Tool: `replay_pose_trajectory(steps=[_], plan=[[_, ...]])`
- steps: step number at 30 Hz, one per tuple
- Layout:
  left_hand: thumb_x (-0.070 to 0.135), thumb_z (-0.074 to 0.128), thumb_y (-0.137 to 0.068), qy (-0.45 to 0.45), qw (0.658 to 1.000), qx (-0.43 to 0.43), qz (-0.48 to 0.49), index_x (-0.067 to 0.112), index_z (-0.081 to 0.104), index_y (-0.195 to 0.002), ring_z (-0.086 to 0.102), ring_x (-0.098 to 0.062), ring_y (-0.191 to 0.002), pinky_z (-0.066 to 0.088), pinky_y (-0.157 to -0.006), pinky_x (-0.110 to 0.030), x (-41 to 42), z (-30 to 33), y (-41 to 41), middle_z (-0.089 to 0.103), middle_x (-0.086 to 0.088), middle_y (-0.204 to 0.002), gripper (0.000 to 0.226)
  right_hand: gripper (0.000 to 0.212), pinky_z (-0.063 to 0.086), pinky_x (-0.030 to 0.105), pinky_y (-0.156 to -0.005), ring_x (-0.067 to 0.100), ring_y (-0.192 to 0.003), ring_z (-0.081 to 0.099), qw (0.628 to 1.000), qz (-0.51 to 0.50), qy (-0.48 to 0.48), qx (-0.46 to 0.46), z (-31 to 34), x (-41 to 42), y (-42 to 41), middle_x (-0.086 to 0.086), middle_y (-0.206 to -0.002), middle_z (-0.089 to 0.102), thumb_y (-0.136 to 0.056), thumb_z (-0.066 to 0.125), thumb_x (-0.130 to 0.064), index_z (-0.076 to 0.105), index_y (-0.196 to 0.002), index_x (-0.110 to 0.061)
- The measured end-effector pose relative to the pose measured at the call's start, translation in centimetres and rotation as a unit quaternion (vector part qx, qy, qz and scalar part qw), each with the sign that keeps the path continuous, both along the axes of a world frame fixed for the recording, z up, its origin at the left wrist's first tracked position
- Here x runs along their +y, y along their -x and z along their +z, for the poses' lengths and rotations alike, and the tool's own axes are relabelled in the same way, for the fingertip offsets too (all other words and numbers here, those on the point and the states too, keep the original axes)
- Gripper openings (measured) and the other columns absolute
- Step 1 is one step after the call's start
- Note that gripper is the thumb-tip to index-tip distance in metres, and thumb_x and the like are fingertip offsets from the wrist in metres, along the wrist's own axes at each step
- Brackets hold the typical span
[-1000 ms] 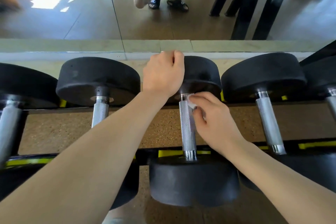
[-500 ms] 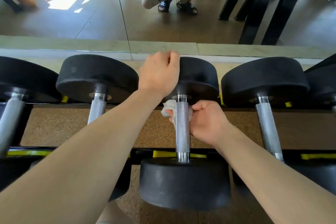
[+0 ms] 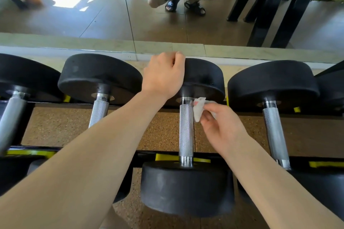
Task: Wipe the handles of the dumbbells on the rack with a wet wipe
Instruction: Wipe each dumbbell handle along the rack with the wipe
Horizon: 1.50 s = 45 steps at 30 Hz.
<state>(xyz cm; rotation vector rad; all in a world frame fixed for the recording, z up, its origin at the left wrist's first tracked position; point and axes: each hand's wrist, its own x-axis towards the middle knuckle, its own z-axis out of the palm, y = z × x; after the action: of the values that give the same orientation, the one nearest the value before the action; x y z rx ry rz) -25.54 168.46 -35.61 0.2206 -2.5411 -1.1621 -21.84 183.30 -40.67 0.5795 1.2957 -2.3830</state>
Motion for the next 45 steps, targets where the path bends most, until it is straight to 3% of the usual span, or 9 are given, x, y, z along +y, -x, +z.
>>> replay_pose_trajectory(steps=[6,11,17,20,24,30,35,39,45], plan=[[0.026,0.036,-0.105,0.003,1.0,-0.001,0.004,0.023,0.031,-0.056,0.035,-0.014,-0.053,0.022,-0.051,-0.027,0.1,0.3,-0.1,0.031,0.004,-0.055,0.05,0.011,0.047,0.022,-0.073,0.006,-0.09,0.063,0.898,0.068,-0.405,0.158,0.0,-1.7,-1.4,-0.008,-0.095,0.069,-0.092,0.063,-0.024,0.068,-0.102,-0.025],[0.027,0.035,-0.105,0.002,1.0,0.0,0.002,0.022,0.033,-0.057,0.037,-0.015,-0.055,0.024,-0.053,-0.031,0.0,0.0,0.0,0.034,0.003,-0.056,0.048,0.012,0.039,0.008,-0.053,0.003,-0.072,0.057,0.832,0.093,-0.496,0.23,0.0,-1.4,-1.6,-0.006,-0.082,0.064,-0.095,0.059,-0.027,0.067,-0.088,-0.022],[0.028,0.034,-0.105,0.002,1.0,0.001,0.004,0.021,0.036,-0.058,0.038,-0.015,-0.056,0.025,-0.053,-0.03,0.0,-0.1,0.0,0.036,0.002,-0.057,0.047,0.015,0.042,0.006,-0.07,-0.003,-0.088,0.054,0.715,0.258,-0.508,0.404,1.6,0.8,-2.5,-0.017,-0.098,0.056,-0.091,0.064,-0.025,0.07,-0.105,-0.026],[0.028,0.034,-0.104,0.003,1.0,0.001,0.002,0.02,0.037,-0.058,0.039,-0.014,-0.056,0.025,-0.053,-0.03,-0.1,-0.2,0.1,0.037,0.001,-0.057,0.047,0.031,0.046,0.019,-0.087,0.001,-0.104,0.052,0.623,0.343,-0.532,0.46,2.1,0.3,-2.0,-0.015,-0.115,0.055,-0.09,0.063,-0.019,0.064,-0.12,-0.029],[0.029,0.034,-0.104,0.002,1.0,0.003,0.001,0.02,0.038,-0.057,0.039,-0.014,-0.056,0.025,-0.054,-0.03,-0.2,-0.5,0.3,0.036,0.001,-0.056,0.047,0.016,0.046,0.035,-0.093,0.008,-0.097,0.053,0.453,0.529,-0.543,0.468,1.3,-0.3,-2.4,-0.011,-0.099,0.064,-0.092,0.059,-0.03,0.073,-0.099,-0.025],[0.028,0.033,-0.105,0.005,1.0,0.002,0.0,0.022,0.04,-0.059,0.041,-0.014,-0.057,0.026,-0.053,-0.027,-0.2,-0.3,0.2,0.038,0.001,-0.057,0.047,0.053,0.05,0.053,-0.085,0.021,-0.086,0.063,0.56,0.587,-0.458,0.363,1.8,2.3,-2.9,0.003,-0.09,0.068,-0.085,0.045,-0.064,0.071,-0.091,-0.019],[0.028,0.033,-0.104,0.005,1.0,0.006,-0.002,0.02,0.039,-0.058,0.04,-0.014,-0.057,0.026,-0.054,-0.028,-0.2,-0.4,0.3,0.038,0.001,-0.056,0.047,0.039,0.045,0.049,-0.069,0.029,-0.073,0.057,0.604,0.563,-0.465,0.32,3.0,4.2,-3.4,0.012,-0.08,0.063,-0.093,0.054,-0.042,0.066,-0.078,-0.008],[0.029,0.033,-0.103,0.004,1.0,0.007,-0.005,0.019,0.04,-0.058,0.041,-0.015,-0.058,0.027,-0.054,-0.03,-0.3,-0.6,0.6,0.038,0.0,-0.057,0.046,0.033,0.034,0.032,-0.06,0.011,-0.059,0.045,0.608,0.555,-0.521,0.226,2.0,4.3,-3.1,-0.001,-0.063,0.05,-0.093,0.06,-0.034,0.062,-0.067,-0.014],[0.028,0.034,-0.104,0.007,1.0,0.004,0.001,0.02,0.037,-0.057,0.037,-0.014,-0.056,0.026,-0.053,-0.031,-0.2,-0.5,0.4,0.036,0.001,-0.056,0.047,0.024,0.044,0.029,-0.07,0.019,-0.082,0.058,0.71,0.534,-0.453,0.075,0.3,2.7,-2.8,0.009,-0.087,0.064,-0.085,0.065,-0.021,0.069,-0.094,0.001]])
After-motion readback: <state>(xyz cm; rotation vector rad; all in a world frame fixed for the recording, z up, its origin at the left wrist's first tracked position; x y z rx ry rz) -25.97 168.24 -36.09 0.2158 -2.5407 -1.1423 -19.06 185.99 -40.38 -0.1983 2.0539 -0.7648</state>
